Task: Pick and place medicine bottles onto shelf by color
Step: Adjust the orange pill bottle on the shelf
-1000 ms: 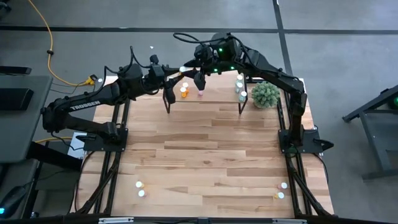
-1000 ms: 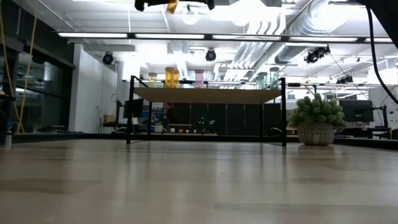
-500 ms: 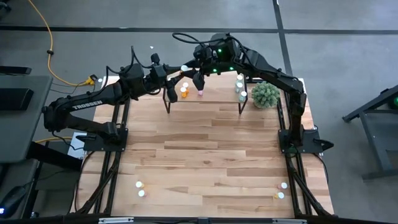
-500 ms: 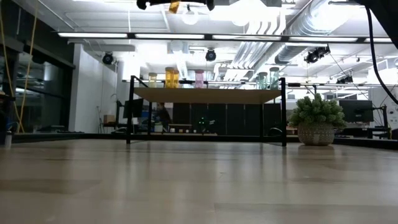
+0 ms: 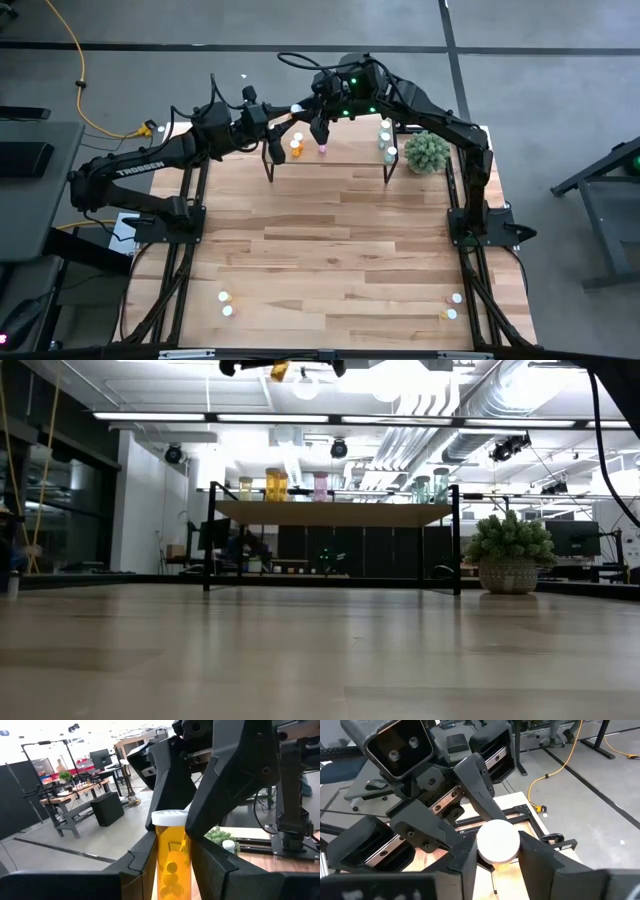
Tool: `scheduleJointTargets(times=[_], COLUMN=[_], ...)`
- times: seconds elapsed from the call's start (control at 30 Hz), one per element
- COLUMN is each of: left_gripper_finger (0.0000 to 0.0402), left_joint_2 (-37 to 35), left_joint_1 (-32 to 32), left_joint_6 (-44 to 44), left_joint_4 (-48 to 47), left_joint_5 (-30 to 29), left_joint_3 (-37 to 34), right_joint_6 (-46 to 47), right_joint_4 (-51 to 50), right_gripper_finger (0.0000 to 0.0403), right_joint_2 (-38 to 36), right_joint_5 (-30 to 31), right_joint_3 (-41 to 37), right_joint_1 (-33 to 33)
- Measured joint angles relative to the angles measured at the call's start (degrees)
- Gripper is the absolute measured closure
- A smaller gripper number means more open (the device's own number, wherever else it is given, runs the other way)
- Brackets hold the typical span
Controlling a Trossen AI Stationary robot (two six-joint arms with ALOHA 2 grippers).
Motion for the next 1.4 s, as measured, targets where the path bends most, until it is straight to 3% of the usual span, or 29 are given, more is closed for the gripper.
scheduleJointTargets(times=[0.33,0.77,1.07,1.4], left_gripper_finger=[0.029,0.0183,0.0166,0.0167], left_joint_2=[0.0,-1.0,-7.0,-19.3], left_joint_1=[0.0,0.0,0.1,0.0], left_joint_6=[0.0,-1.7,-1.4,-11.9], left_joint_4=[0.0,-3.0,-15.2,-22.5], left_joint_5=[0.0,-2.0,-9.5,-9.8], left_joint_3=[0.0,0.0,0.0,0.0], right_joint_6=[0.0,-0.2,-3.1,-5.1], right_joint_4=[-0.1,-0.2,-0.2,-1.4], right_gripper_finger=[0.0297,0.0299,0.0299,0.0299], right_joint_2=[0.0,0.0,0.0,5.9], right_joint_5=[-0.1,-0.6,0.4,9.3], right_joint_3=[0.0,0.0,0.0,-0.1], right_joint_1=[0.0,-1.3,-2.5,-2.5])
